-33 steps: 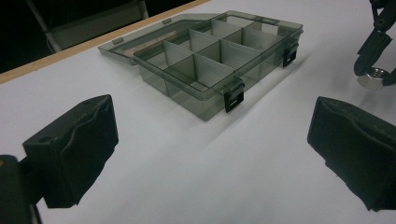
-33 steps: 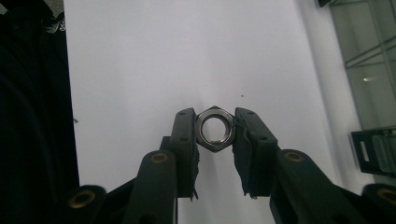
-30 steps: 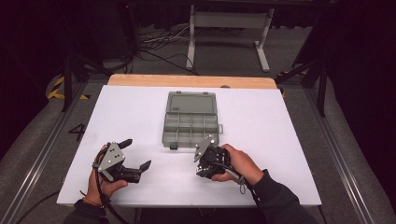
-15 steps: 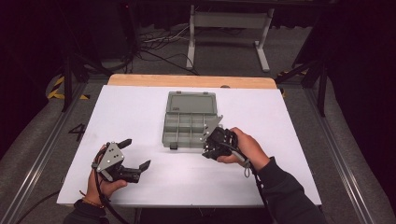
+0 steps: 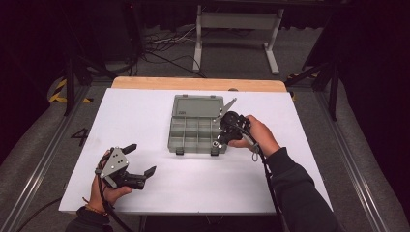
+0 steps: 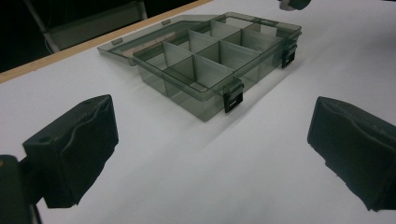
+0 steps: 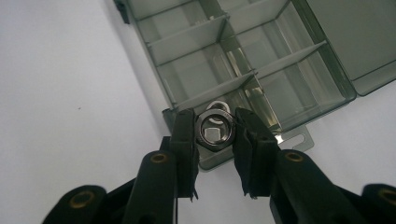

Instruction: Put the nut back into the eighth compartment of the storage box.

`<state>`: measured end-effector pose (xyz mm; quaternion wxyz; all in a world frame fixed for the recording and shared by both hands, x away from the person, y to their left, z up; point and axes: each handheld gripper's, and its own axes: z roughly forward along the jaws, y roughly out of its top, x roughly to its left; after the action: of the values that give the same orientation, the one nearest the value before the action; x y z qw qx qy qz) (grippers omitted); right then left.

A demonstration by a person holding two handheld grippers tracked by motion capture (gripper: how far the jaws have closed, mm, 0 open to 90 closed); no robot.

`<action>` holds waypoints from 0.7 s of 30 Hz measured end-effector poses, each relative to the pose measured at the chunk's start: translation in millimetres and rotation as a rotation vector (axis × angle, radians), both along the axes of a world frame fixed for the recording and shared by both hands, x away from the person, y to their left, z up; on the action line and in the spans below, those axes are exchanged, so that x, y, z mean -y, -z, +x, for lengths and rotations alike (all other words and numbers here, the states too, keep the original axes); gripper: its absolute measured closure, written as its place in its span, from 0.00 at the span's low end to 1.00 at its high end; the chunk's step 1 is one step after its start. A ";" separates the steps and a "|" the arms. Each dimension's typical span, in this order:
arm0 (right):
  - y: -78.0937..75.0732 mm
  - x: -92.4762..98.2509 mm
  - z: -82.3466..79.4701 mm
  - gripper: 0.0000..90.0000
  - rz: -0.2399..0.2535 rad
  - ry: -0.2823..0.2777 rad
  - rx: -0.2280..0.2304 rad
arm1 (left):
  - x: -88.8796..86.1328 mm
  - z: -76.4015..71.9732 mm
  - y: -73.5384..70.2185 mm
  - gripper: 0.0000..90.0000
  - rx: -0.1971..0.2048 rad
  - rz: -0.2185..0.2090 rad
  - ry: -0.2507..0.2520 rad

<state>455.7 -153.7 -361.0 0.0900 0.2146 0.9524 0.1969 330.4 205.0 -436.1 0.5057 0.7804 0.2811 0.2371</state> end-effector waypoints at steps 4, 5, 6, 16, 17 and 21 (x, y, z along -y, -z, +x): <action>6.1 -2.9 6.8 0.78 -0.019 0.015 -0.004 | -0.3 0.0 0.2 0.03 0.000 -0.005 0.002; 7.8 -3.4 8.4 0.79 -0.025 0.015 -0.009 | -0.3 0.1 0.3 0.03 0.001 -0.004 0.002; 9.7 -3.9 10.3 0.78 -0.034 0.021 -0.013 | -0.1 0.1 0.4 0.03 0.003 -0.007 0.001; 18.7 -3.8 19.3 0.78 -0.049 0.049 -0.031 | -0.4 -0.1 0.1 0.03 0.001 -0.006 0.005; 19.9 -3.6 20.5 0.78 -0.049 0.052 -0.031 | -0.1 0.4 0.6 0.03 -0.001 -0.010 0.002; 20.7 -3.2 20.8 0.78 -0.049 0.055 -0.031 | 0.1 -0.3 0.2 0.03 0.002 -0.004 0.004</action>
<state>476.6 -150.4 -381.6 0.0858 0.2416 0.9519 0.1679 330.1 204.8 -436.3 0.5081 0.7797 0.2795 0.2362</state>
